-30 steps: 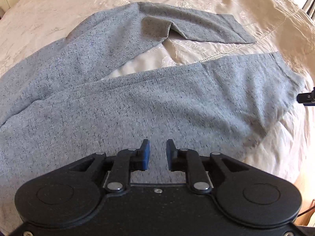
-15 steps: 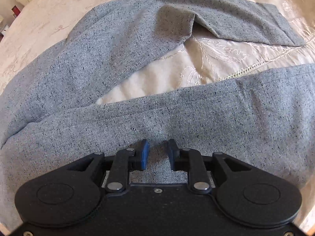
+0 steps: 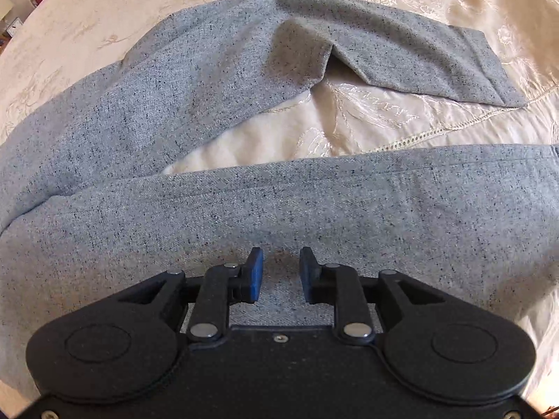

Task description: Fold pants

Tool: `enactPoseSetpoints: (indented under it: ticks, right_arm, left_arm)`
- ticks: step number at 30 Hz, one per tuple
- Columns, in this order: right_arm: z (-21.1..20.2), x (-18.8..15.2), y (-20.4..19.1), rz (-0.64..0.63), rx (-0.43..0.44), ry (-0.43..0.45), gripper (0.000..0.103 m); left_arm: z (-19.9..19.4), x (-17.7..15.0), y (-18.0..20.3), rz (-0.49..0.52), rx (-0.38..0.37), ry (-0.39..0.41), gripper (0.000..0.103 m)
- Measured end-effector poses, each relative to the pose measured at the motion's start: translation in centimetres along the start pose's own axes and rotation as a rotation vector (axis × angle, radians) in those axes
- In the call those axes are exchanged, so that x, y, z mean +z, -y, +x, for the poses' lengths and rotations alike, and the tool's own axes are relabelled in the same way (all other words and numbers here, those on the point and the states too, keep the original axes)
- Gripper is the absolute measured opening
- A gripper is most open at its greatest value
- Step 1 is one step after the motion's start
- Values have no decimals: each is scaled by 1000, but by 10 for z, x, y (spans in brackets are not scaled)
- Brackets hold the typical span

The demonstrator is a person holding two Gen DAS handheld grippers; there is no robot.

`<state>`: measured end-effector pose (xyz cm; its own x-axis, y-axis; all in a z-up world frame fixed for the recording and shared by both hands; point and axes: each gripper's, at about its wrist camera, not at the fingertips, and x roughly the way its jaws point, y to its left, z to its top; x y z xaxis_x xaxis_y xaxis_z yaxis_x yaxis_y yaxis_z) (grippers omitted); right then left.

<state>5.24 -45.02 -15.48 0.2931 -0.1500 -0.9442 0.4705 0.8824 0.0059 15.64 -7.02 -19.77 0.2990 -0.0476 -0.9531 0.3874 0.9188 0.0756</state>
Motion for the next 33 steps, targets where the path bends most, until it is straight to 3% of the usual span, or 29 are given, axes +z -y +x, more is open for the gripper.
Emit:
enactPoseSetpoints:
  ticks: [2,4,8,10,11,14,17,20,27,32,33]
  right_arm:
    - [0,11,-6,-21,49,45,24]
    - [11,20,-14,-67,61,34,25]
    - [47,28,-11,-49,-29,-69,24]
    - [43,29,-10,-25,-46,-41,25]
    - [35,30,-11,-21,-31,-8,25]
    - [18,36,-18,15,67,76,25]
    - [25,51,-29,76,170,83,26]
    - [42,73,-47,112,201,96,26]
    - [102,107,-71,100,153,-20,28]
    - [110,114,-73,158,245,-52,32]
    - [110,115,-76,142,243,-50,20]
  left_arm:
    - [11,0,1,12,4,-18,32]
    - [21,1,7,30,28,-23,31]
    - [22,10,15,62,31,-28,31]
    - [13,14,8,34,-6,-25,36]
    - [8,15,4,18,-15,-17,41]
    - [-13,15,-13,-20,-8,23,42]
    - [-28,19,-32,-36,10,55,42]
    - [-42,18,-48,-55,3,63,42]
    - [-48,9,-87,-147,1,60,42]
    - [-46,-1,-114,-223,10,33,42]
    - [-45,-2,-118,-233,13,30,42]
